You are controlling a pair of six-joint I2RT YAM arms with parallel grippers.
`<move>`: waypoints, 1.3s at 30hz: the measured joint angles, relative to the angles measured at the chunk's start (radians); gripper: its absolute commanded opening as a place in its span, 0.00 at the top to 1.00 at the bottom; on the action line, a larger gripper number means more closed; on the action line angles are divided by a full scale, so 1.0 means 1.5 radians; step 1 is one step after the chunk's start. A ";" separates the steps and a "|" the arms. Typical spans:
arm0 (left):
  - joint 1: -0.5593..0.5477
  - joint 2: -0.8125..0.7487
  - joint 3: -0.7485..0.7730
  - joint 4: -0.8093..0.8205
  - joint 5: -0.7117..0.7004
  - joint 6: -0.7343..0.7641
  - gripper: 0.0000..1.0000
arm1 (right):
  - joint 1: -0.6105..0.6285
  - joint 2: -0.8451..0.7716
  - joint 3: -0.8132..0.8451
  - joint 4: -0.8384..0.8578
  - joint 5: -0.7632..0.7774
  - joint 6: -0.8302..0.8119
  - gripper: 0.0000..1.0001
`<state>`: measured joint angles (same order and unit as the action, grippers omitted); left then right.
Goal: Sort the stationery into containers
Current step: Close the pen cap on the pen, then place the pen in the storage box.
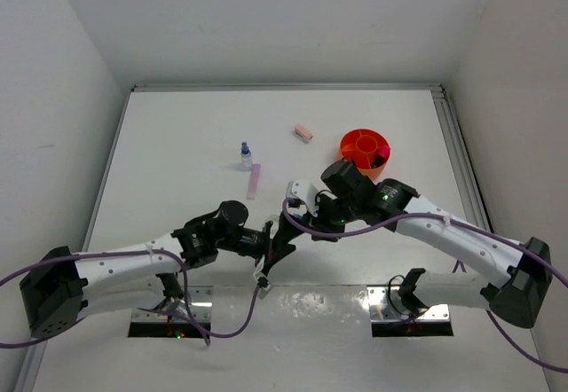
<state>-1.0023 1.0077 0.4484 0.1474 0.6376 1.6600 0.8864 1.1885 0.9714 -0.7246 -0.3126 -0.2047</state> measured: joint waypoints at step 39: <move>-0.016 -0.026 0.110 0.140 -0.402 -1.045 0.33 | 0.002 -0.129 -0.034 0.483 0.298 0.289 1.00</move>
<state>-1.0256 0.9680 0.6136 0.3576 0.0341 0.0917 0.8894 0.9947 0.9203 0.0002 0.1345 0.2287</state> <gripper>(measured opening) 0.669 0.285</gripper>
